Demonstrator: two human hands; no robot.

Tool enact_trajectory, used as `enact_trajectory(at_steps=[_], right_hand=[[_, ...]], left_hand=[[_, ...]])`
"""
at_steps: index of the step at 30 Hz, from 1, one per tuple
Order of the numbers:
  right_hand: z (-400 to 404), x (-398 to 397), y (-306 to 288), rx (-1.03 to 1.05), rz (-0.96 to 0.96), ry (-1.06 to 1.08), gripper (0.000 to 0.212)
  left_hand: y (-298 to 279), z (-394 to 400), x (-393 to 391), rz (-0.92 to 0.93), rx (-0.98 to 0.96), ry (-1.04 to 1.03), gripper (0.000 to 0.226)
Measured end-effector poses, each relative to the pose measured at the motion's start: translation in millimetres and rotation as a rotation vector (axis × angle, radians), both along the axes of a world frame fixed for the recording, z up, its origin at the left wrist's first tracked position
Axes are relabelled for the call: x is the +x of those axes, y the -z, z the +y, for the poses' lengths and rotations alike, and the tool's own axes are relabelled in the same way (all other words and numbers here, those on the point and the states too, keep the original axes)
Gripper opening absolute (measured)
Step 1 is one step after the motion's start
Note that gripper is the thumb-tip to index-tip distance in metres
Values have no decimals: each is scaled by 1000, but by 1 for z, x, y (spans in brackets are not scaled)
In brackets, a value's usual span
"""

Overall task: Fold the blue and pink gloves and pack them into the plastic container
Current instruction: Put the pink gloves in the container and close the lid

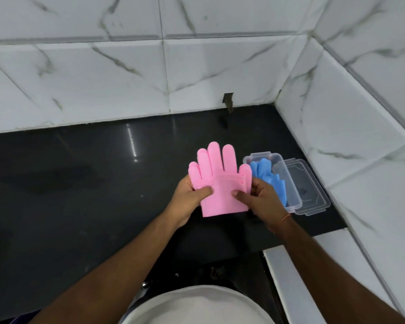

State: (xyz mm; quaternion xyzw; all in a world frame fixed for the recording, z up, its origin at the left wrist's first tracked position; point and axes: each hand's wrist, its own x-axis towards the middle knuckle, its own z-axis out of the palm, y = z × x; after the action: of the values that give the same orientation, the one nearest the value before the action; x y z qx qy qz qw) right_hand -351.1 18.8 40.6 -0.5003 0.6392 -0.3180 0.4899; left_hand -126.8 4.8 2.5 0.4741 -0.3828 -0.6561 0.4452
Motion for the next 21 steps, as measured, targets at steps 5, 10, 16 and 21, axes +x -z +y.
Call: enact_trajectory(at_steps=[5,10,16,21], right_hand=[[-12,-74,-13,-9,-2,84,34],[-25,-123,-10,60,75,160,38],[-33,-143,6,127,212,178,40],[-38,-140,8,92,352,181,41]], left_hand=[[-16,-25,-76,54,-55,112,46],[-11,-43,-128,-50,-10,117,43],[4,-50,-149,-487,-83,51,45],[14,-59,-142,-709,-191,61,55]])
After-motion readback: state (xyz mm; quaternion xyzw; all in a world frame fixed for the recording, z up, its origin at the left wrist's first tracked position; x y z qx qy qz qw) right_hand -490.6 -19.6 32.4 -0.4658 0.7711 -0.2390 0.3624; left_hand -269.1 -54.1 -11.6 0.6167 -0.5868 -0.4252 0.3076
